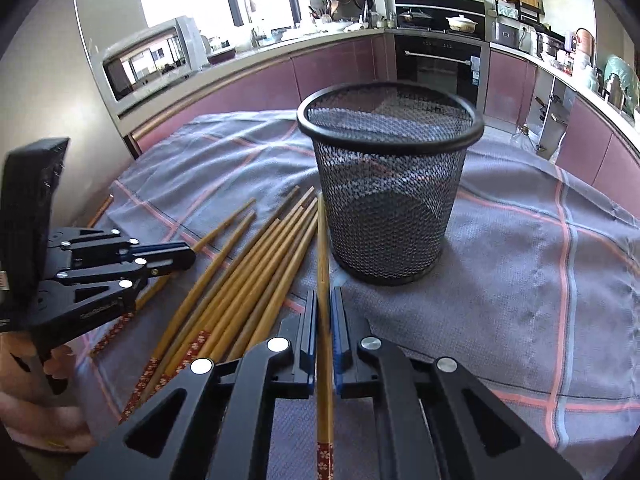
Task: Organize utensils
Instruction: 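Lift the right tool's chopstick upright over the mesh cup while the left tool carries its own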
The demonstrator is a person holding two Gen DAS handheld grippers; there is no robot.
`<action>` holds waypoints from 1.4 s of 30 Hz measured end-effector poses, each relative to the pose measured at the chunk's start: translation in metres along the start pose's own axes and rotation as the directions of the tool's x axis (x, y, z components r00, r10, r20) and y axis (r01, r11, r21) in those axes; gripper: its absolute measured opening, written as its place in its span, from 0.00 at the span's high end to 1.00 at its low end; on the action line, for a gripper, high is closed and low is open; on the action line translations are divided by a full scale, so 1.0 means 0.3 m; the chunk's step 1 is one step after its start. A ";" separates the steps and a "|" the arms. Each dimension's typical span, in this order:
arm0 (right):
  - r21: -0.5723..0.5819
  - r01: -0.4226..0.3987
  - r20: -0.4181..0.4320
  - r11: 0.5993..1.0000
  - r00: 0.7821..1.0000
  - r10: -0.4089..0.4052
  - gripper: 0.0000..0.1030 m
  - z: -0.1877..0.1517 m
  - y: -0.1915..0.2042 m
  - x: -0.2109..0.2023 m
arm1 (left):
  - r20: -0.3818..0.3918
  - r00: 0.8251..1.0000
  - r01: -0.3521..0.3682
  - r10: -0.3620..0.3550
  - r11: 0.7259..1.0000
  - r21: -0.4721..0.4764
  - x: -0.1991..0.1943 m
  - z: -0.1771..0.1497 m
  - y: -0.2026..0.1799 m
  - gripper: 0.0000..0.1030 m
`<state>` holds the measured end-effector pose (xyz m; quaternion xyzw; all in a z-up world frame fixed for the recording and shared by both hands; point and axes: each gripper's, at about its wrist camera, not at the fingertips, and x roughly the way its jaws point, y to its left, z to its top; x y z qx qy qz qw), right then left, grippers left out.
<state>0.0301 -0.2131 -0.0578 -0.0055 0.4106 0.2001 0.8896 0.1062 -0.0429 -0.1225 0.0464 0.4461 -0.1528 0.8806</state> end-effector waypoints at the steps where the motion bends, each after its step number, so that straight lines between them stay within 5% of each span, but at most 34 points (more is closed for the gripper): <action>1: -0.005 -0.007 0.012 1.000 1.000 0.007 0.95 0.004 0.003 -0.016 | 0.002 1.000 -0.002 0.002 1.000 -0.001 -0.005 0.001 0.001 0.93; 6: -0.014 -0.045 0.083 0.999 0.995 0.046 0.95 0.035 0.009 -0.104 | 0.027 1.000 0.013 -0.013 1.000 -0.007 -0.055 0.012 0.016 0.93; 13: -0.023 -0.083 0.219 0.996 0.972 0.086 0.95 0.096 0.007 -0.237 | 0.139 0.983 0.124 -0.121 0.992 -0.010 -0.219 0.061 0.042 0.93; 19: -0.029 -0.099 0.303 0.995 0.947 0.103 0.95 0.144 -0.012 -0.321 | 0.256 0.945 0.209 -0.203 0.978 0.003 -0.384 0.104 0.050 0.93; 29: -0.061 -0.089 0.401 0.994 0.910 0.105 0.95 0.251 -0.030 -0.424 | 0.415 0.856 0.321 -0.308 0.946 0.039 -0.600 0.251 0.034 0.93; 37: -0.046 -0.066 0.479 0.997 0.874 0.080 0.95 0.352 -0.097 -0.493 | 0.462 0.817 0.335 -0.345 0.936 0.107 -0.688 0.420 -0.090 0.93; 42: -0.015 -0.034 0.473 0.999 0.880 0.037 0.95 0.398 -0.163 -0.464 | 0.466 0.808 0.342 -0.362 0.931 0.130 -0.700 0.506 -0.158 0.93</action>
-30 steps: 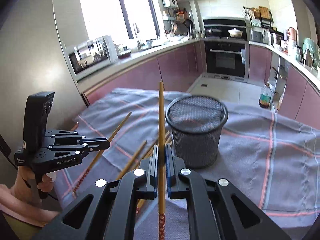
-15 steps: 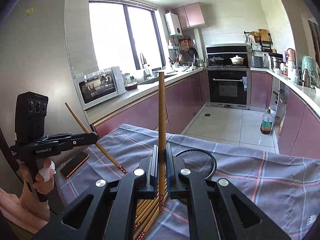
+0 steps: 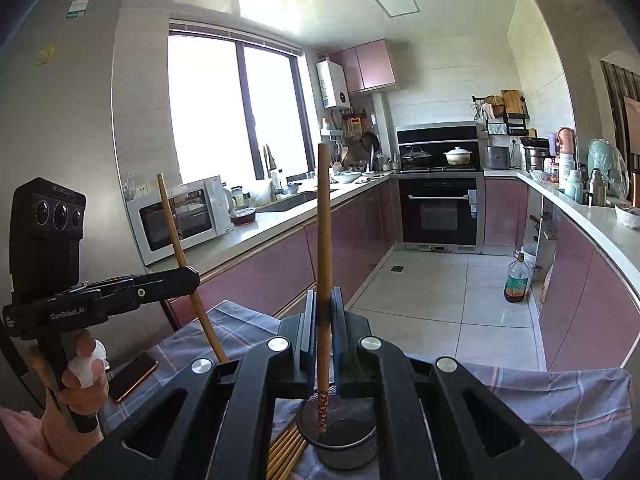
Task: Organize utensils
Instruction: 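Lift the right tool's chopstick upright over the mesh cup while the left tool carries its own, then lower the right tool's chopstick into the mesh cup and open while the left tool does likewise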
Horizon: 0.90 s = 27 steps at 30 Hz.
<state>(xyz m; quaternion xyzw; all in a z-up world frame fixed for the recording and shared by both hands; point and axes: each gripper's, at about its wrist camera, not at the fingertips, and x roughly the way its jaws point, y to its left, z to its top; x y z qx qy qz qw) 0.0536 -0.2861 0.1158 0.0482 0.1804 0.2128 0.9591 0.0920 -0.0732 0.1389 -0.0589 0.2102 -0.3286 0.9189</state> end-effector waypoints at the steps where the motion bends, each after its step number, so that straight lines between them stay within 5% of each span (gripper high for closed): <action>1: 0.005 0.004 -0.012 1.000 1.000 -0.004 0.95 -0.007 -0.010 0.015 | -0.009 1.000 -0.001 0.001 1.000 -0.004 0.020 0.010 -0.008 0.93; 7: 0.036 0.023 -0.125 0.999 0.992 -0.018 0.95 -0.079 -0.061 0.147 | -0.112 0.993 -0.050 0.046 0.998 -0.029 0.201 -0.020 -0.017 0.93; 16: 0.069 0.031 -0.285 0.997 0.959 -0.010 0.95 -0.163 -0.086 0.292 | -0.283 0.957 -0.077 0.059 0.996 -0.051 0.435 -0.158 0.067 0.93; 25: 0.098 0.075 -0.311 0.992 0.950 -0.041 0.87 -0.183 -0.100 0.332 | -0.339 0.936 -0.117 0.094 0.992 -0.049 0.554 -0.196 0.150 0.91; 27: 0.110 0.075 -0.300 0.991 0.953 -0.039 0.83 -0.191 -0.100 0.327 | -0.335 0.938 -0.120 0.090 0.991 -0.067 0.563 -0.205 0.185 0.79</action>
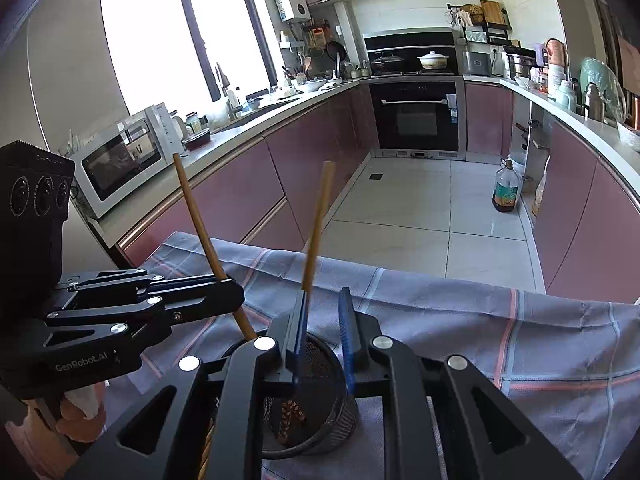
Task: Organize utensils
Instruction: 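Lower the right tool's chopstick into the mesh cup and open while the left tool does likewise, then return the right tool to the pile and grasp a chopstick while the left tool grasps another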
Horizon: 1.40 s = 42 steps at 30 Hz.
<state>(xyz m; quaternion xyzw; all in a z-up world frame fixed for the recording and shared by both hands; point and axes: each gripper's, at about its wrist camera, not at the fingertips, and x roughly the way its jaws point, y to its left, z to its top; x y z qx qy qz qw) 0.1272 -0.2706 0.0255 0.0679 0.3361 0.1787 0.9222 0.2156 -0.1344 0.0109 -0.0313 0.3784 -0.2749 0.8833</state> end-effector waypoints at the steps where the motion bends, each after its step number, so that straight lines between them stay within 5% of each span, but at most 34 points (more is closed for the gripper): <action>1: 0.004 -0.005 0.008 1.000 1.000 0.005 0.82 -0.004 0.001 -0.007 | 0.003 1.000 0.002 -0.002 1.000 -0.010 0.004 -0.003 0.010 0.74; 9: -0.015 -0.023 0.070 1.000 0.997 0.024 0.67 -0.025 0.020 -0.086 | 0.092 0.993 -0.077 0.078 0.997 -0.013 -0.091 -0.072 0.047 0.62; 19: -0.110 -0.153 0.089 0.982 0.983 0.163 0.58 -0.165 0.154 -0.204 | 0.185 0.958 -0.226 0.219 0.974 0.020 -0.293 -0.230 0.059 0.48; 27: -0.066 -0.186 -0.046 0.980 0.982 0.183 0.58 -0.297 0.194 -0.115 | 0.086 0.955 -0.286 0.284 0.958 0.005 -0.288 -0.430 0.137 0.47; 34: -0.052 -0.127 -0.131 0.991 0.984 0.119 0.58 -0.386 0.213 -0.032 | -0.005 0.958 -0.288 0.288 0.957 -0.014 -0.240 -0.570 0.186 0.47; 42: -0.059 -0.075 -0.196 0.995 0.979 0.062 0.67 -0.446 0.233 0.021 | -0.076 0.961 -0.266 0.264 0.964 -0.014 -0.185 -0.614 0.163 0.47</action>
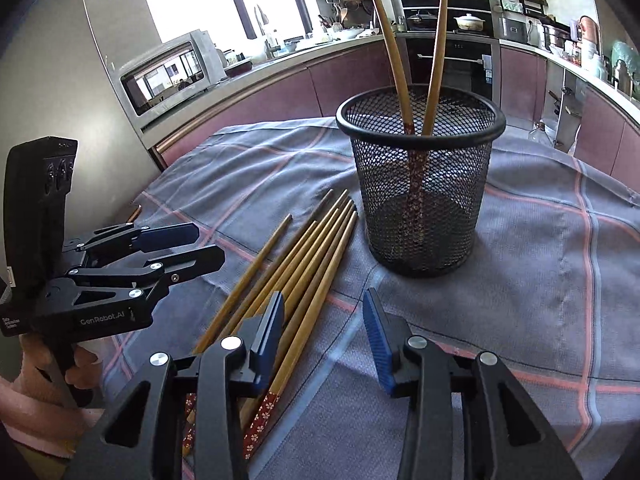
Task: Organize utensils
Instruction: 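Return the right tool to the pile and grasp a chopstick while the left tool grasps another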
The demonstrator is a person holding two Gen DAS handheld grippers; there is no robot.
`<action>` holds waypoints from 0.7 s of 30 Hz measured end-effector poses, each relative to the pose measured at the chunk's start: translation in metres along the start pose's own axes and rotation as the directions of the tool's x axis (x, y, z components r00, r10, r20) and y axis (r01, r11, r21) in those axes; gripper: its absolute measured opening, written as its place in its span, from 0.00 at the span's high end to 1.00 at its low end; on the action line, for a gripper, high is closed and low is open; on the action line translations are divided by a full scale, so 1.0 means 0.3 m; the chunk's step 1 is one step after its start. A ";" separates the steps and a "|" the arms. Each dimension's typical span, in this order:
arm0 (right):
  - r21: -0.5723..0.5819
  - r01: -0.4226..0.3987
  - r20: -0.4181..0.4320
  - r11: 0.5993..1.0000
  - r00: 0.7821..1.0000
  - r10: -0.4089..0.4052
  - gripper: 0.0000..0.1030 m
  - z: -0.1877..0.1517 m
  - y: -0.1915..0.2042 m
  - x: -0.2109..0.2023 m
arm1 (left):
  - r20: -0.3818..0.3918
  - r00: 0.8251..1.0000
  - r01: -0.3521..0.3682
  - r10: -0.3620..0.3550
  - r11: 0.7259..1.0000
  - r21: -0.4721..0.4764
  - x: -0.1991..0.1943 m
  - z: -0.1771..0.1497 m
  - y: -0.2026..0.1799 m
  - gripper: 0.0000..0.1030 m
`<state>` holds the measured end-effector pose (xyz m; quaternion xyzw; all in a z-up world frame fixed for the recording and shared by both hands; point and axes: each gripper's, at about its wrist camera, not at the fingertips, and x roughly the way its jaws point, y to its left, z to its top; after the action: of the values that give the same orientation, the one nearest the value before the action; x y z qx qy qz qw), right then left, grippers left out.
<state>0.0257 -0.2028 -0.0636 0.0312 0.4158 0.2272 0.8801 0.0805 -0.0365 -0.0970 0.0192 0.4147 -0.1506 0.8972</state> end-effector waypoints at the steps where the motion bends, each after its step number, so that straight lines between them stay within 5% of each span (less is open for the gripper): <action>1: 0.002 0.003 -0.005 1.000 1.000 -0.003 0.68 -0.007 0.000 0.007 | -0.005 1.000 0.003 -0.003 1.000 0.002 0.005 -0.005 -0.005 0.47; 21: -0.005 0.026 -0.044 1.000 0.999 -0.026 0.75 -0.023 0.003 0.035 | -0.073 0.997 0.024 -0.023 1.000 0.017 0.083 -0.023 -0.041 0.53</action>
<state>0.0260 -0.1983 -0.0754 0.0187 0.4349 0.2173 0.8737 0.0870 -0.0534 -0.1190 0.0277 0.4461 -0.1641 0.8794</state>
